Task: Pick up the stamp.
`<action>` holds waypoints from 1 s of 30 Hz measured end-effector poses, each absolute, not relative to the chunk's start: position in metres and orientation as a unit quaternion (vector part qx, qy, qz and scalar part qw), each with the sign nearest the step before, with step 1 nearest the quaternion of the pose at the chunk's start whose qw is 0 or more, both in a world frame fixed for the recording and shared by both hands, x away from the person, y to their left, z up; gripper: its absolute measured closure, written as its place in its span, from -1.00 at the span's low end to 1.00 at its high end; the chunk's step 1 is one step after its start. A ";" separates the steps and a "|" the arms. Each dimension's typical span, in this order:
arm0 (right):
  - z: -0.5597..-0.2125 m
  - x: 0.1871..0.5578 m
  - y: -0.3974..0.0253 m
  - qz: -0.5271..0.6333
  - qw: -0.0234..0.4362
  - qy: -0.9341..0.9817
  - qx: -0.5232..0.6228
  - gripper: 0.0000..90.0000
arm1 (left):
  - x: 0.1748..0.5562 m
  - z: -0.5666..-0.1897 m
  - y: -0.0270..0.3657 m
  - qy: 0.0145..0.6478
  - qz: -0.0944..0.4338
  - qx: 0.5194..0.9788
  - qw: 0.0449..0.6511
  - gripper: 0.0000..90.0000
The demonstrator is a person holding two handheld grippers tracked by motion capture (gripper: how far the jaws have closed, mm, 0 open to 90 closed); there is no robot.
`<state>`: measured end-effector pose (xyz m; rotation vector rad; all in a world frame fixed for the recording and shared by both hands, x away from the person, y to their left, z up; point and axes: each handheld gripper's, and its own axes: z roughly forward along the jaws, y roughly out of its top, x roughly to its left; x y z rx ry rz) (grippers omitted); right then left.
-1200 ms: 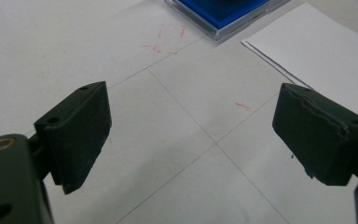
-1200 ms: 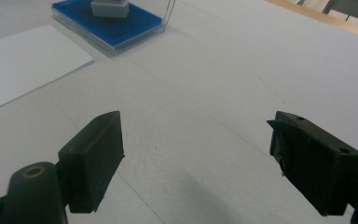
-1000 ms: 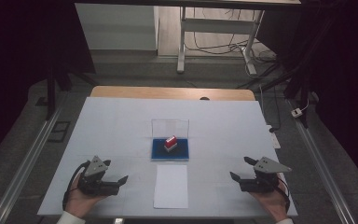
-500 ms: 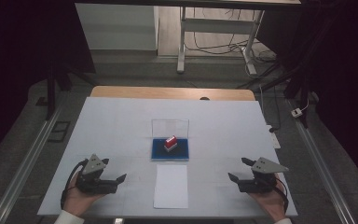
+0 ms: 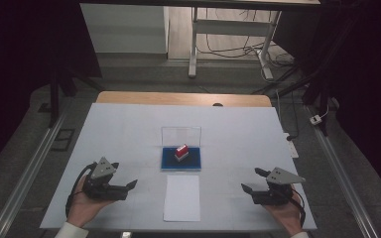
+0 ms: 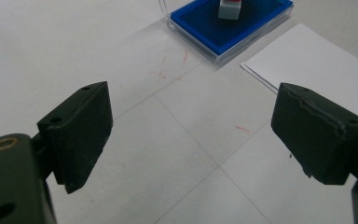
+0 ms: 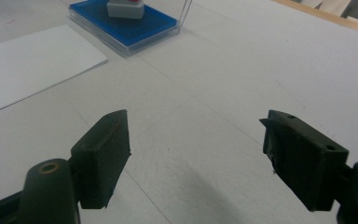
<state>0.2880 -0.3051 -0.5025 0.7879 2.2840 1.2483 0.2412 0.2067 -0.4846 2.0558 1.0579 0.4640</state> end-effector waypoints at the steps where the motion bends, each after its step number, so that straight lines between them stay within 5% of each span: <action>1: -0.503 0.288 -0.305 0.449 0.209 0.821 0.283 -0.48 | 0.242 -0.483 0.206 0.414 0.181 0.806 0.382 -0.70; 30: -0.508 0.289 -0.301 0.433 0.201 0.833 0.279 -0.40 | 0.306 -0.463 0.147 0.356 0.169 0.839 0.375 -0.57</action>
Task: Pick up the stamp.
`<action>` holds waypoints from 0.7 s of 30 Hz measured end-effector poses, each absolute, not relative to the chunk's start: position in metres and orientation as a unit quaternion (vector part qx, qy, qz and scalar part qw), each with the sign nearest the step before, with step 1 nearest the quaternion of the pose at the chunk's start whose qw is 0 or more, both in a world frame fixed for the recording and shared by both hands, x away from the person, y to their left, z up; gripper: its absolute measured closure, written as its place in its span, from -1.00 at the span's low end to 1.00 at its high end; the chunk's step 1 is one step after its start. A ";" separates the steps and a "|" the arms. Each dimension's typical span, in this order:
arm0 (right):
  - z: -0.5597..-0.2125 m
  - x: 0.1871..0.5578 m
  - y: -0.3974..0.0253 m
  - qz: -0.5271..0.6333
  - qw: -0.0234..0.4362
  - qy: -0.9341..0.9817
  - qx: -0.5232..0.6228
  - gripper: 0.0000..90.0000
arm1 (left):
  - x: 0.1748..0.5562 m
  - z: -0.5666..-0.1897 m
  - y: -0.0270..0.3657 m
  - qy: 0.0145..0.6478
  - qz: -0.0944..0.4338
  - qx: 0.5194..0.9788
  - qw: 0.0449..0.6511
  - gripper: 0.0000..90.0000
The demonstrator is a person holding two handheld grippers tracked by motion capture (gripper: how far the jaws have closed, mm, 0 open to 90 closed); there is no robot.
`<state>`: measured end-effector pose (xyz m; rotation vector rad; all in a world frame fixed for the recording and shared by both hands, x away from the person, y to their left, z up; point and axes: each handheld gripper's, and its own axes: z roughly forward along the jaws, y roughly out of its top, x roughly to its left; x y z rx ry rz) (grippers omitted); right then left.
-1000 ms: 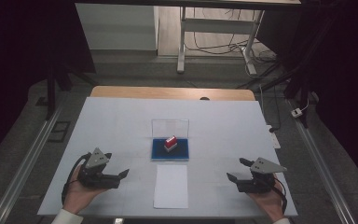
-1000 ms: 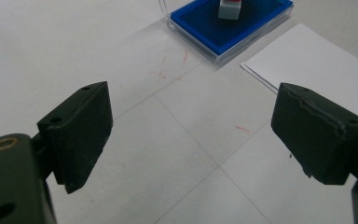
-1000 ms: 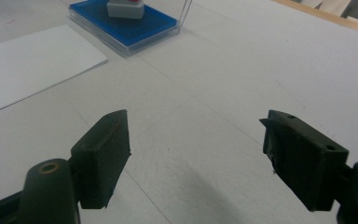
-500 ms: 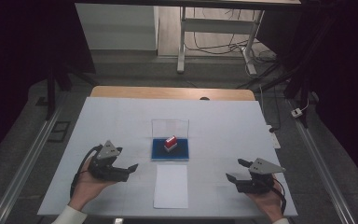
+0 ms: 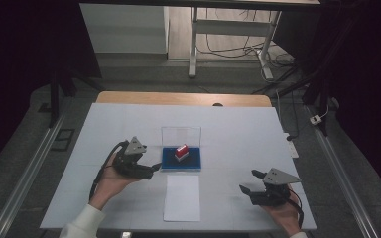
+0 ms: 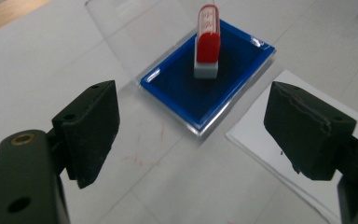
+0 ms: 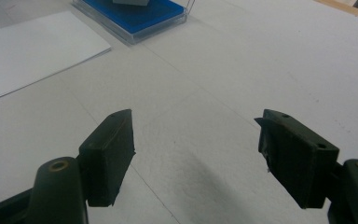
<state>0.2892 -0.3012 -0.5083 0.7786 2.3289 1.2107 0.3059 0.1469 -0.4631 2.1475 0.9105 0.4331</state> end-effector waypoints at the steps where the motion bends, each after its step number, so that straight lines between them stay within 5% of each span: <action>1: -0.508 0.289 -0.302 0.431 0.200 0.834 0.280 -0.40 | 0.311 -0.462 0.140 0.350 0.169 0.841 0.376 -0.56; 21: -0.511 0.290 -0.307 0.439 0.192 0.827 0.293 -0.37 | 0.345 -0.469 0.105 0.334 0.143 0.855 0.370 -0.36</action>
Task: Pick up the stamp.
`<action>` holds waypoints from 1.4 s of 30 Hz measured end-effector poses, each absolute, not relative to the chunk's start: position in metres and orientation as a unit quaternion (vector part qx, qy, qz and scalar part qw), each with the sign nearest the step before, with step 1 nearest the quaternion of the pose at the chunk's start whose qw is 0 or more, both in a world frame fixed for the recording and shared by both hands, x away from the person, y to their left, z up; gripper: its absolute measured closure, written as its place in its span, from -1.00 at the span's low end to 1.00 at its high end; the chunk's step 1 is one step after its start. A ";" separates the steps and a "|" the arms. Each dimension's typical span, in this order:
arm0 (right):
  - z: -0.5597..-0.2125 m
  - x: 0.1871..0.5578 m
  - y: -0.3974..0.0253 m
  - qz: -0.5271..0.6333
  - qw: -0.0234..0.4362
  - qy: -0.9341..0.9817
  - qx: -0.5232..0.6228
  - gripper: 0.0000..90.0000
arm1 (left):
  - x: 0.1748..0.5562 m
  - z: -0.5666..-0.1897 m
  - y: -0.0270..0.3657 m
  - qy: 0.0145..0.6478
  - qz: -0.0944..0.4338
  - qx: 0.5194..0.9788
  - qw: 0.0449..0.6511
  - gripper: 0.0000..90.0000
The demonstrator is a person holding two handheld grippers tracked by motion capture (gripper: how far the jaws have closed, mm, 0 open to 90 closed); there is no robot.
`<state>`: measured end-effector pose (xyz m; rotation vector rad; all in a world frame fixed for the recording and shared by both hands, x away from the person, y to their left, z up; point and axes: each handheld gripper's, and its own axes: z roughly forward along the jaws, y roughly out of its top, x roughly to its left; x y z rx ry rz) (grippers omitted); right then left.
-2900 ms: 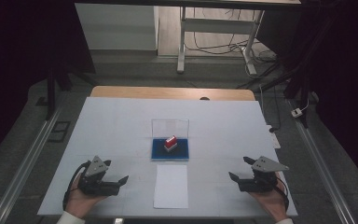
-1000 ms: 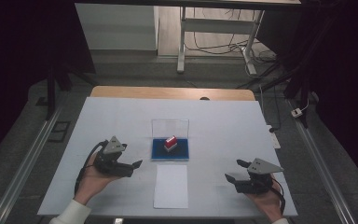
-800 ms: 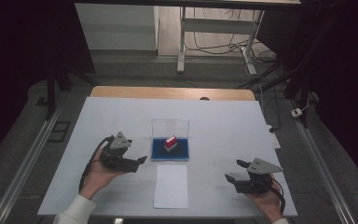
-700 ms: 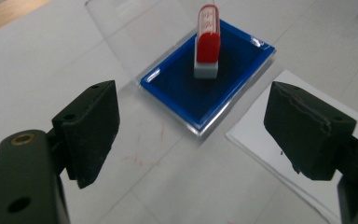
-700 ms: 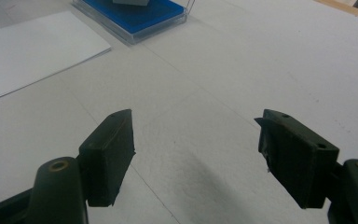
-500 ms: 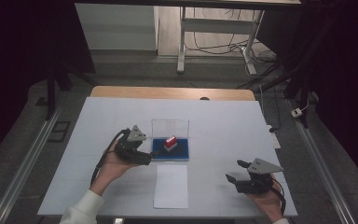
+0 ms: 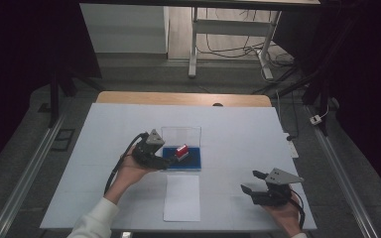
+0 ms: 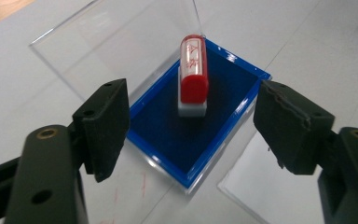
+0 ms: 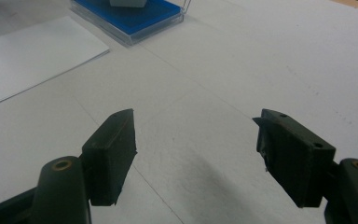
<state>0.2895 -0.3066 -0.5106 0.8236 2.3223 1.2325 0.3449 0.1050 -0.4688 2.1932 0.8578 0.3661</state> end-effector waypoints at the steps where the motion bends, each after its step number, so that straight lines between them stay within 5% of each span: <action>1: -0.511 0.290 -0.306 0.440 0.190 0.828 0.292 -0.37 | 0.347 -0.470 0.102 0.334 0.142 0.855 0.371 -0.32; 42: -0.516 0.289 -0.313 0.422 0.197 0.831 0.303 -0.36 | 0.382 -0.496 0.069 0.324 0.125 0.863 0.368 0.40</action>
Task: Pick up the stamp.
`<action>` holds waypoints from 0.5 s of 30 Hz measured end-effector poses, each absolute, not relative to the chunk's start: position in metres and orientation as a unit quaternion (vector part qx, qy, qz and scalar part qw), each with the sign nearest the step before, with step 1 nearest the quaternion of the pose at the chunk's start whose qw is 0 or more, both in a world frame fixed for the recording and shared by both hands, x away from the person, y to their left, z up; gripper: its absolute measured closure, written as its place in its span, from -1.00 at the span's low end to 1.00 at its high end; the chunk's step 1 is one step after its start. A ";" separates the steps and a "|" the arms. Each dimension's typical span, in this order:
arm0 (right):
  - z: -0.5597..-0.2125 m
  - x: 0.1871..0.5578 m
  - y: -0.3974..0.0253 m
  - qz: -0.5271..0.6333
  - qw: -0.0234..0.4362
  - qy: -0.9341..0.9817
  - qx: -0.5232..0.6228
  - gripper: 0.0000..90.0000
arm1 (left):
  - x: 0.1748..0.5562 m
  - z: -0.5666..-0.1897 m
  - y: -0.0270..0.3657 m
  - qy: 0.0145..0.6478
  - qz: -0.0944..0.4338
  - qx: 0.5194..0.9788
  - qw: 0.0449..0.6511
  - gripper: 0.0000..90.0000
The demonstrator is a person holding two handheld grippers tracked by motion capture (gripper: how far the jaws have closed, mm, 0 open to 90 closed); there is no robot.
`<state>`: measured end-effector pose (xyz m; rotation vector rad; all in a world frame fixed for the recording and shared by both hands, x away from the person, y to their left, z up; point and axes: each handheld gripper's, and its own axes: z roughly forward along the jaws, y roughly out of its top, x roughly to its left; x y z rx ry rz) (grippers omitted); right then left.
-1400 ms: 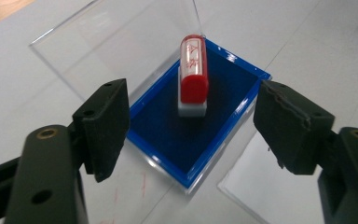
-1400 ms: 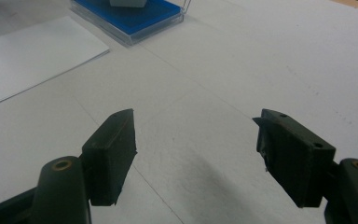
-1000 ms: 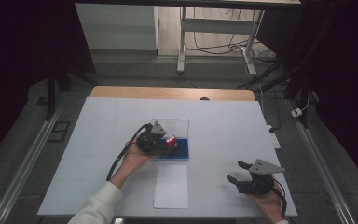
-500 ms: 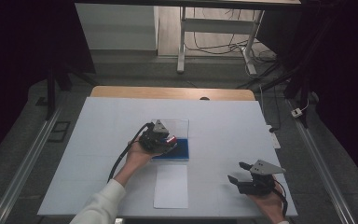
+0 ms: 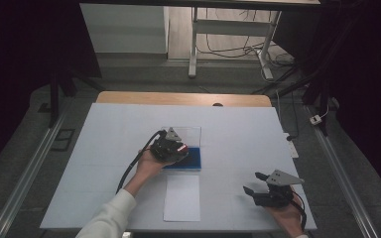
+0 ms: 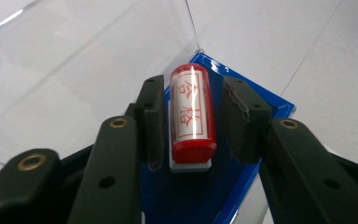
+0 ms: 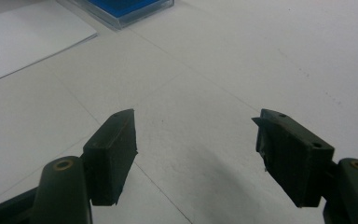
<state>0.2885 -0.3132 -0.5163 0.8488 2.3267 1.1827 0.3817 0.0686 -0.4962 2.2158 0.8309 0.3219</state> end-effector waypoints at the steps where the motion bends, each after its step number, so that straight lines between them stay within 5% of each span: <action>1: -0.516 0.289 -0.313 0.422 0.197 0.831 0.303 -0.36 | 0.382 -0.496 0.068 0.322 0.126 0.863 0.368 0.40; 15: -0.517 0.289 -0.315 0.414 0.200 0.833 0.307 -0.36 | 0.382 -0.495 0.070 0.320 0.126 0.865 0.365 0.56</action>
